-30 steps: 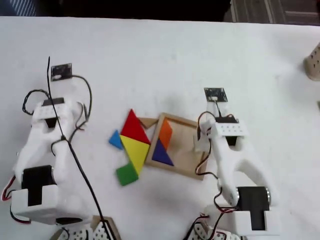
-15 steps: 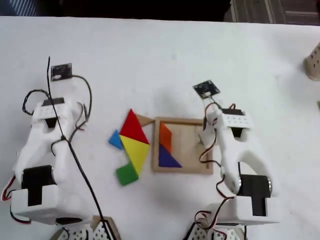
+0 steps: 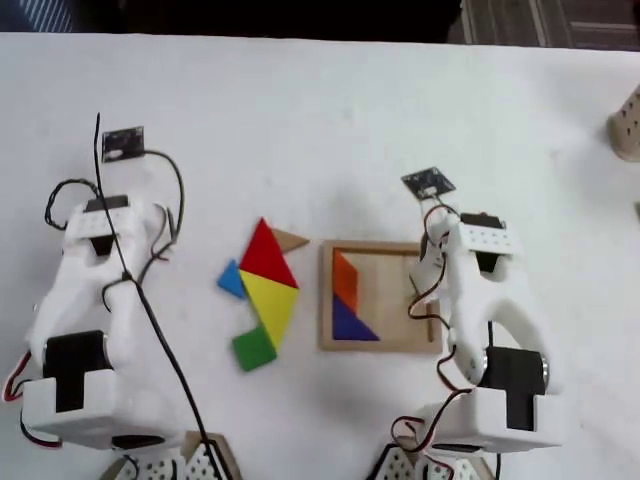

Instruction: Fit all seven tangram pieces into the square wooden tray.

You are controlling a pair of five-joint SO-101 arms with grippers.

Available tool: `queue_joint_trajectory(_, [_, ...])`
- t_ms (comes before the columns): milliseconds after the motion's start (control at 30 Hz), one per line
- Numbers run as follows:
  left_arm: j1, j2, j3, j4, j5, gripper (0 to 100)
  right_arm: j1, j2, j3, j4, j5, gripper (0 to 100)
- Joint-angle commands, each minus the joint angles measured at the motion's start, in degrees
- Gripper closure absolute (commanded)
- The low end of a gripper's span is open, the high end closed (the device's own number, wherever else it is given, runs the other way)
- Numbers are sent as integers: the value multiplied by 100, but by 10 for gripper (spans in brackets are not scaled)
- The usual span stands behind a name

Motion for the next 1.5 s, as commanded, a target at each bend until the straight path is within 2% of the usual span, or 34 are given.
queue_joint_trajectory(0, [84, -66, -273, -97, 62, 856, 136, -31, -466, 303, -246, 776])
queue_joint_trajectory(67, [92, -66, -273, -88, 62, 787, 110, -31, -598, 558, -413, 776])
queue_joint_trajectory(133, [92, -66, -264, -62, 62, 760, 84, -31, -624, 664, -571, 776])
queue_joint_trajectory(367, [101, -75, -264, 0, 62, 760, 119, -338, -387, 664, -686, 837])
queue_joint_trajectory(567, [286, -84, -281, 167, -466, 759, -66, -1886, 967, 127, -1002, 775])
queue_joint_trajectory(733, [497, -558, 132, 158, -545, 759, 57, -2809, 1820, -312, -1011, 774])
queue_joint_trajectory(900, [936, -1253, 905, -70, -527, 758, 382, -2457, 1864, -593, -1020, 774])
queue_joint_trajectory(1200, [1525, -1745, 1512, -105, -545, 756, 391, -1314, 1204, -505, -967, 775])
queue_joint_trajectory(1333, [1604, -1780, 1486, 334, -1178, 756, 400, -1051, 1020, -444, -958, 775])
queue_joint_trajectory(1467, [1640, -1736, 1503, 264, -1266, 755, 400, -1007, 1002, -444, -958, 775])
